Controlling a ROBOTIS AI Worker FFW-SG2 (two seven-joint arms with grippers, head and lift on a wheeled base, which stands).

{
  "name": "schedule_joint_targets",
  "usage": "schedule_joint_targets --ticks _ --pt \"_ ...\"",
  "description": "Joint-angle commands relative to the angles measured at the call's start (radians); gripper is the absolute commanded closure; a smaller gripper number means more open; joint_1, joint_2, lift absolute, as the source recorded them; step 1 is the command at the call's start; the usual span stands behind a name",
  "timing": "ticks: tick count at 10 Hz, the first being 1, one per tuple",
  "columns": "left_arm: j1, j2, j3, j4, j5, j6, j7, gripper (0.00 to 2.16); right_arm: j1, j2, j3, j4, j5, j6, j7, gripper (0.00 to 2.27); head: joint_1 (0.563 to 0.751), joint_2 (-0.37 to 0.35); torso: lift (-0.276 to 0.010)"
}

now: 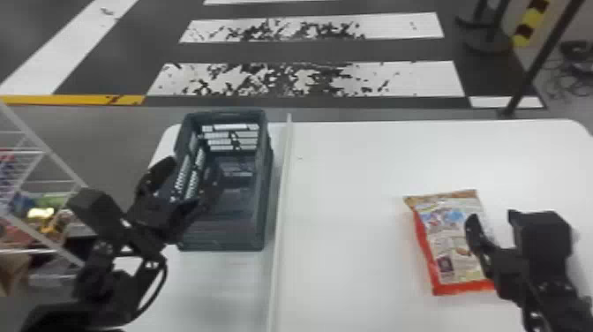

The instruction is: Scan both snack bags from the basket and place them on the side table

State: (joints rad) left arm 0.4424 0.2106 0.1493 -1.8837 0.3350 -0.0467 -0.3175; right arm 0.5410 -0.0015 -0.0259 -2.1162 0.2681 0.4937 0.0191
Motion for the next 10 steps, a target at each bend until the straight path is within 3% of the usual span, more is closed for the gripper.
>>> schedule_joint_targets --ticks 1,5,8,10 --pt "-0.002 0.003 -0.001 0.0 0.003 0.0 0.0 0.09 0.002 0.002 -0.123 -0.001 -0.04 0.027 0.022 0.0 0.695 0.011 -0.075" --pt "-0.004 0.004 -0.007 0.002 0.003 0.003 0.0 0.09 -0.056 0.002 -0.316 0.07 -0.086 0.144 0.154 0.03 0.695 -0.159 -0.075" --pt "-0.002 0.004 -0.007 0.002 0.004 0.009 0.0 0.09 -0.133 0.002 -0.342 0.162 -0.11 0.245 0.229 0.05 0.695 -0.19 -0.075" --pt "-0.001 0.004 -0.005 0.002 0.004 0.009 0.0 0.09 -0.19 -0.015 -0.339 0.223 -0.102 0.282 0.234 0.24 0.695 -0.186 -0.075"
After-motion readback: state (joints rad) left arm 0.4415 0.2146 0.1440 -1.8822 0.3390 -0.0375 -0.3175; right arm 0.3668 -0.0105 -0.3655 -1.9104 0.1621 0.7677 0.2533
